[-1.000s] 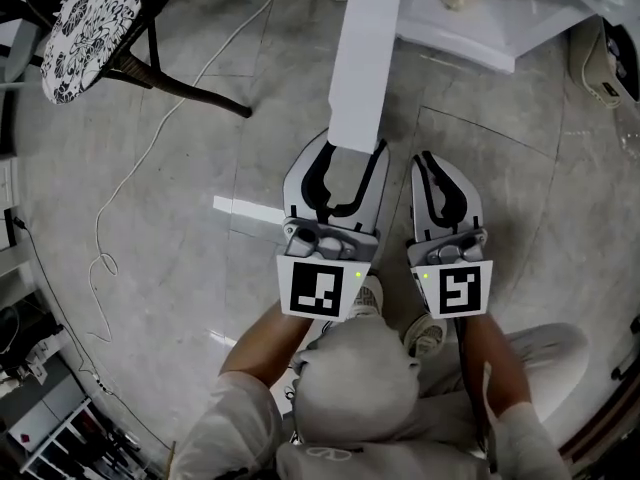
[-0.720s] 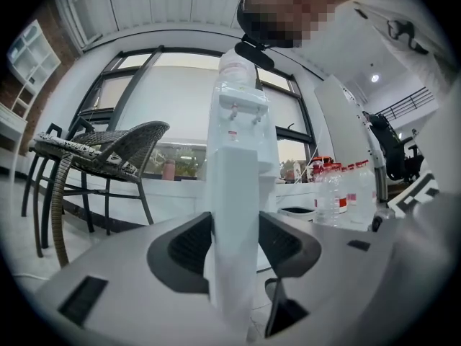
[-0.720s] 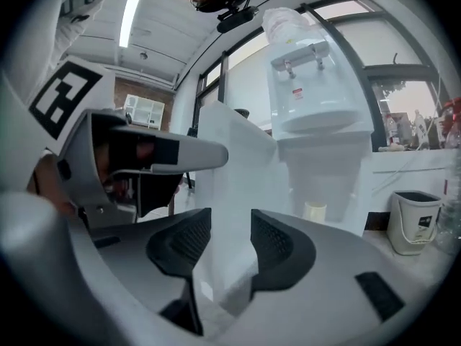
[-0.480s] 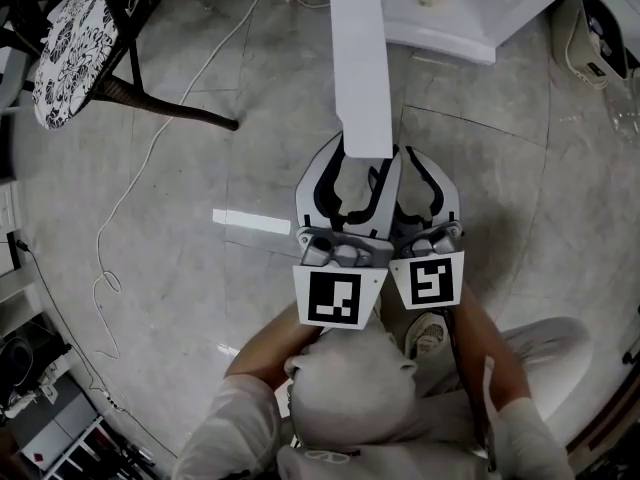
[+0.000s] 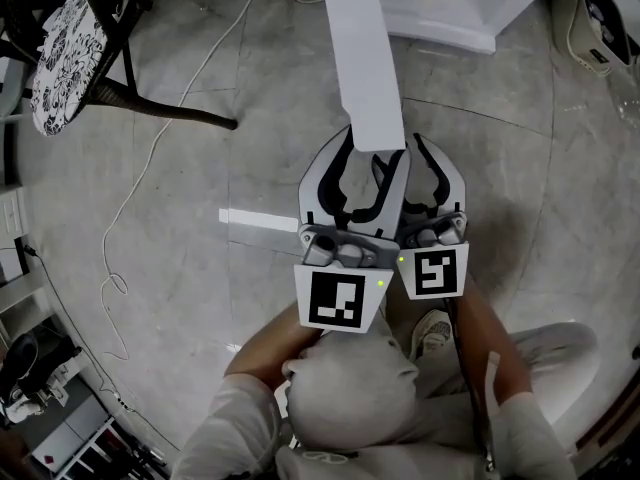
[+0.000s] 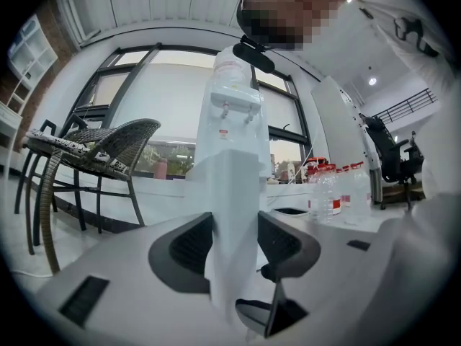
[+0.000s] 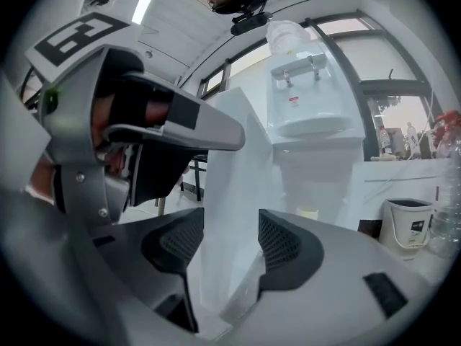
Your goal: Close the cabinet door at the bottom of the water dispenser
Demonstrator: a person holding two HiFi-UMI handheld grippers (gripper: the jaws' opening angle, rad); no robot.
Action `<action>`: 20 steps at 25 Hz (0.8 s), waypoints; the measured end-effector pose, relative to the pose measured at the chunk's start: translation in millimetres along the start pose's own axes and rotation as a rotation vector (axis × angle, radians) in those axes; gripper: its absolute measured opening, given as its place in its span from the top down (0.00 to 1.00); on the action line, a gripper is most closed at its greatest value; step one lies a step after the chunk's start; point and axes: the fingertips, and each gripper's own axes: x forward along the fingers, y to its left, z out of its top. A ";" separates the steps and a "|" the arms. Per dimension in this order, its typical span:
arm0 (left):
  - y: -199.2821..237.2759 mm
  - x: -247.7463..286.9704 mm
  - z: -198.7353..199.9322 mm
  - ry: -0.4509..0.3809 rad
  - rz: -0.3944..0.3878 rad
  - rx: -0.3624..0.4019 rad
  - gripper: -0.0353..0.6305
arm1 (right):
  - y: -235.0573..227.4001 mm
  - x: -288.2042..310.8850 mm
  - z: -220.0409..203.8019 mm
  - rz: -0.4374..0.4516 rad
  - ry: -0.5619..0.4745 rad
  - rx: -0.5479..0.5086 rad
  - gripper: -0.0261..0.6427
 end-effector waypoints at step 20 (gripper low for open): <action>-45.2 13.5 19.6 -0.077 -0.143 0.108 0.77 | -41.0 5.9 -13.1 -0.060 0.024 0.063 0.64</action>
